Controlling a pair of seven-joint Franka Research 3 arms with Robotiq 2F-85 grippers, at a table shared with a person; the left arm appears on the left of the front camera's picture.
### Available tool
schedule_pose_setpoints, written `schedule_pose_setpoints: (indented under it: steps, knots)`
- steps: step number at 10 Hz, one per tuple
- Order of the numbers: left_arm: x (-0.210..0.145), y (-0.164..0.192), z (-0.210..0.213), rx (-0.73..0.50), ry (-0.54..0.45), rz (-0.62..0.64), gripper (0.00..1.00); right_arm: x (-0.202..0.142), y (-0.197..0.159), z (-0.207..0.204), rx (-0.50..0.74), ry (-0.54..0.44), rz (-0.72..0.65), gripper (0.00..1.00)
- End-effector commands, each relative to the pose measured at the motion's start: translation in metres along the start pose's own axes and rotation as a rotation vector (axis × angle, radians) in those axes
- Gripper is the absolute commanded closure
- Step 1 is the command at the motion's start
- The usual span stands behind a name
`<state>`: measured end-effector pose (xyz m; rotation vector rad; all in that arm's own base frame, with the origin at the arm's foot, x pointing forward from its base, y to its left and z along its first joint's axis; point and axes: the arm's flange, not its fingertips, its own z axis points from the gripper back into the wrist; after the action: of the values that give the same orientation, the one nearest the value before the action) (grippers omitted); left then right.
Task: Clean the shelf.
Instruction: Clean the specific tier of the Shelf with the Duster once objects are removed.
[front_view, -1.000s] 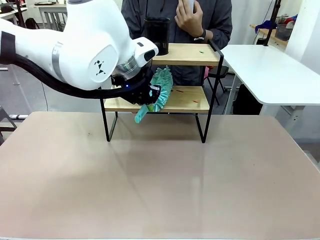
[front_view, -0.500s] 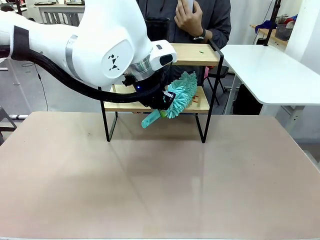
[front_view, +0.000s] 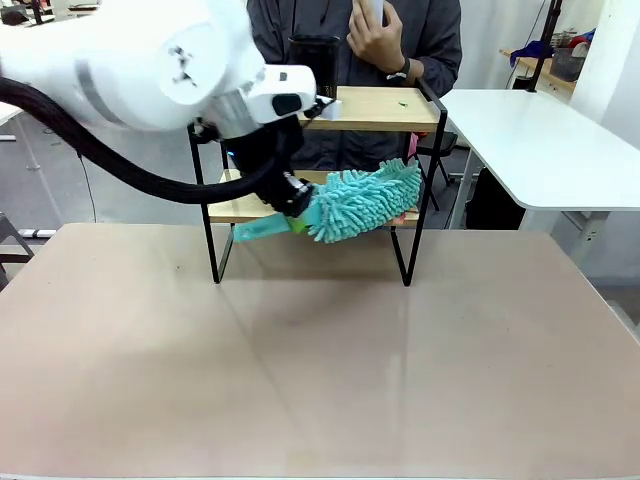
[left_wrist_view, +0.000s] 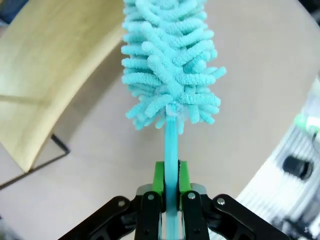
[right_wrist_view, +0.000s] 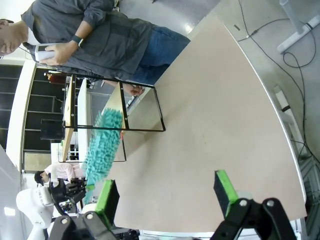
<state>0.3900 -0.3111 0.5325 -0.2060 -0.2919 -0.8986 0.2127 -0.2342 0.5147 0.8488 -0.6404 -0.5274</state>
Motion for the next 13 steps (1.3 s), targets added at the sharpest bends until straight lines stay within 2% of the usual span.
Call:
schedule_pose_setpoints:
  steps: [1, 2, 3, 4, 5, 7, 9, 11, 13]
  knots:
    - [-0.061, -0.002, 0.025, 0.045, 0.055, -0.143, 0.88, 0.0, 0.001, -0.002, 0.019, -0.009, 0.021, 0.0]
    - [-0.085, -0.008, 0.036, 0.028, 0.081, -0.222, 0.88, 0.0, 0.001, -0.002, 0.019, -0.009, 0.021, 0.0]
    - [-0.108, -0.015, 0.047, -0.05, 0.079, -0.352, 0.88, 0.0, 0.001, -0.002, 0.019, -0.009, 0.021, 0.0]
    - [-0.122, -0.018, 0.057, -0.097, 0.043, -0.383, 0.88, 0.0, 0.001, -0.002, 0.019, -0.009, 0.021, 0.0]
    - [-0.128, -0.015, 0.065, -0.064, -0.007, -0.327, 0.88, 0.0, 0.001, -0.002, 0.019, -0.009, 0.021, 0.0]
    - [-0.143, -0.005, 0.081, -0.084, -0.076, -0.275, 0.88, 0.0, 0.001, -0.002, 0.019, -0.009, 0.021, 0.0]
    - [-0.184, 0.008, 0.114, -0.074, -0.164, -0.237, 0.88, 0.0, 0.001, -0.002, 0.019, -0.009, 0.021, 0.0]
    - [-0.26, 0.027, 0.148, -0.047, -0.334, -0.127, 0.88, 0.0, 0.001, -0.002, 0.019, -0.009, 0.021, 0.0]
    - [-0.346, 0.039, 0.168, -0.1, -0.585, -0.095, 0.88, 0.0, 0.001, -0.002, 0.019, -0.009, 0.021, 0.0]
